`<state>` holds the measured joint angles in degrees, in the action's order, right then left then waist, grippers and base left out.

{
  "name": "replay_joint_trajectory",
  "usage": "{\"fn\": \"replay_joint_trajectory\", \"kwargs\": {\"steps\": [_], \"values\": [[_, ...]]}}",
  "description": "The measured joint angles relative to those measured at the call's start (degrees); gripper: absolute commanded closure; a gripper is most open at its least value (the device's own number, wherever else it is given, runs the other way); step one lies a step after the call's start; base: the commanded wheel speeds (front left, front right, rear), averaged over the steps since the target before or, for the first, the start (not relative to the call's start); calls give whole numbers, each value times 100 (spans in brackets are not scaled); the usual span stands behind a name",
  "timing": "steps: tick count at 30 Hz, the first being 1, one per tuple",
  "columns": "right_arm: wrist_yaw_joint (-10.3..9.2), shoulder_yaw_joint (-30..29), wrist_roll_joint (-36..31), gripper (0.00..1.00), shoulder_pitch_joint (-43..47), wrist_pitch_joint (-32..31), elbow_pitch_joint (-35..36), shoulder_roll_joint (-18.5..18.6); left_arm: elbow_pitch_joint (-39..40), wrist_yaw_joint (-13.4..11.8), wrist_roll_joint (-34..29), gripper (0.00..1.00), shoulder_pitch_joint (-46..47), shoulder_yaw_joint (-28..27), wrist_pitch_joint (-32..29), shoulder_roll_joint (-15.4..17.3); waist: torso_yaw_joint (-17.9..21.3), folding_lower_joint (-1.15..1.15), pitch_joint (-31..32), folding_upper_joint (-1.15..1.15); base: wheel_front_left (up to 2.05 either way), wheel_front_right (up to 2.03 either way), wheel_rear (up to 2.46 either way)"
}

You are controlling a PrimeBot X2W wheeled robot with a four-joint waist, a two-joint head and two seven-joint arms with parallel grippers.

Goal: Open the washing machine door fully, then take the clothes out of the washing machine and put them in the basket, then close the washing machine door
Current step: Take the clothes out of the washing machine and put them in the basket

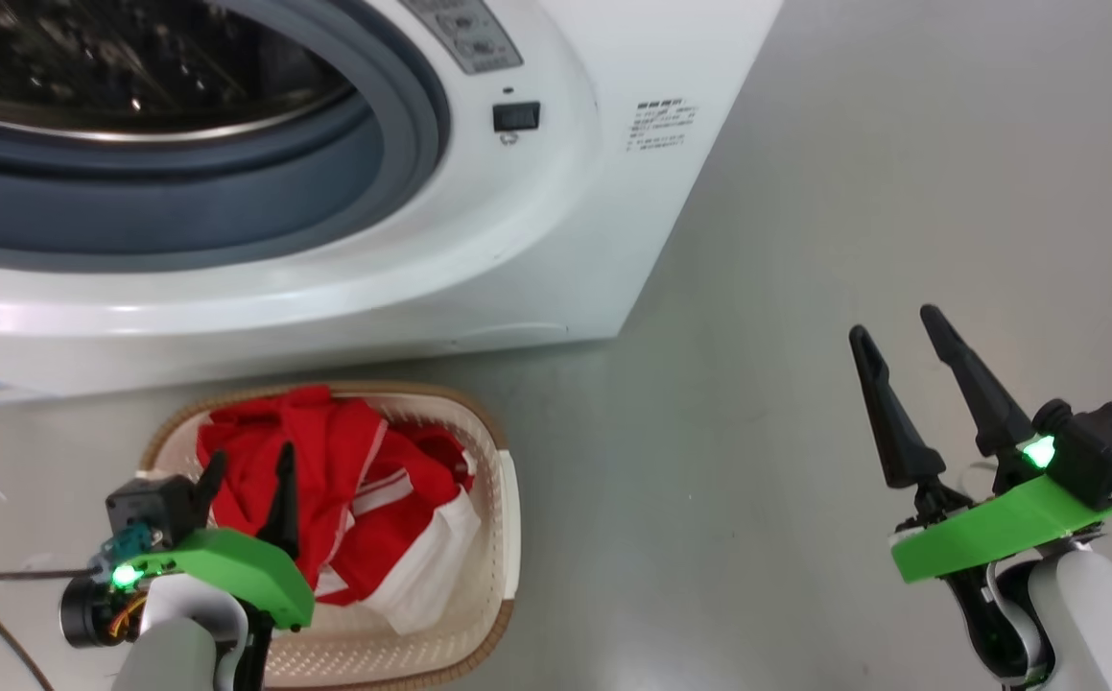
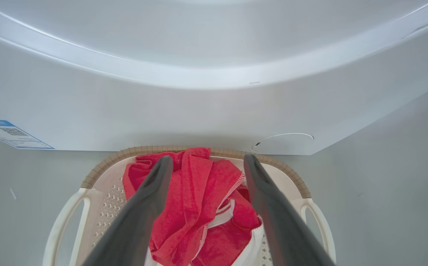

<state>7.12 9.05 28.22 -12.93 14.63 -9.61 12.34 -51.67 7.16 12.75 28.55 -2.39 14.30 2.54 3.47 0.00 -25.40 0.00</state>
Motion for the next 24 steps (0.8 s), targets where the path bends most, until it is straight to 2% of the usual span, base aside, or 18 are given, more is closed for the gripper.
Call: {"fn": "replay_joint_trajectory", "kwargs": {"steps": [14, 24], "values": [[0, 21, 42, 0, 567, 0, -81, 60, 1745, 0, -107, 0, -1057, -119, 0, -34, -74, 0, 954, 0, 0, 0, 0], [0, -97, 42, 0, 842, 0, -68, 87, 2877, 0, -171, 0, -1621, -126, 1, -35, -58, 0, 1380, 0, 0, 0, 0]]}}
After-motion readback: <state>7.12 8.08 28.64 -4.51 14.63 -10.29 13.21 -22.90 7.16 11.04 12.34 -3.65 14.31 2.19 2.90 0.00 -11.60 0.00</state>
